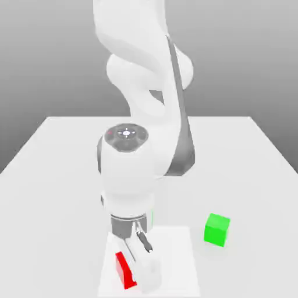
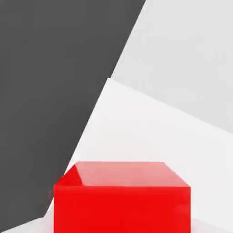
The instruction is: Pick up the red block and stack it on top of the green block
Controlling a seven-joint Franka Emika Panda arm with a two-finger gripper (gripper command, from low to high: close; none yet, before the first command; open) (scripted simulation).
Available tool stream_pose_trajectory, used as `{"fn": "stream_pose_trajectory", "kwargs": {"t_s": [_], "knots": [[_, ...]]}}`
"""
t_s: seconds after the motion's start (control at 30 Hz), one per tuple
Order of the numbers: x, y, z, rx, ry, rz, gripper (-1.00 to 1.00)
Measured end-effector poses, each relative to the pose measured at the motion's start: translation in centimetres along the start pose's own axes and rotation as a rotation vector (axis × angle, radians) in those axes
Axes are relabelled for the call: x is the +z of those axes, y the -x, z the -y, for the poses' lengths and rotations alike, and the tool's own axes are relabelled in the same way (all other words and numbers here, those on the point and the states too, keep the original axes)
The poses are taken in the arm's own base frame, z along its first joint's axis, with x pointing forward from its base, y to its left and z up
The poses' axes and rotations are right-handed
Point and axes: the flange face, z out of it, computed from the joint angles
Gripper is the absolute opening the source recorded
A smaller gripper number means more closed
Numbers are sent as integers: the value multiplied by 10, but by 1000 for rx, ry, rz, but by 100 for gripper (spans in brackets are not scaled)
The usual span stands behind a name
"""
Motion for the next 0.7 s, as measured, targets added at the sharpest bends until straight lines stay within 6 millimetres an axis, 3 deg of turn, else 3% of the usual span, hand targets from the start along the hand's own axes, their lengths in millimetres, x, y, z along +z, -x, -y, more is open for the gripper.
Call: {"fn": "stream_pose_trajectory", "kwargs": {"t_s": [0.03, 0.13, 0.2, 0.33, 0.53, 0.7], "knots": [[-11, 1, -2, 0, 1, -1, -100], [-32, 36, -27, 46, 4, 13, -100], [-41, 71, -55, 61, 8, 19, -100], [-53, 117, -113, 122, 14, 21, -100], [-57, 138, -187, 292, 6, 3, -100], [-44, 141, -195, 323, -8, -6, -100]]}}
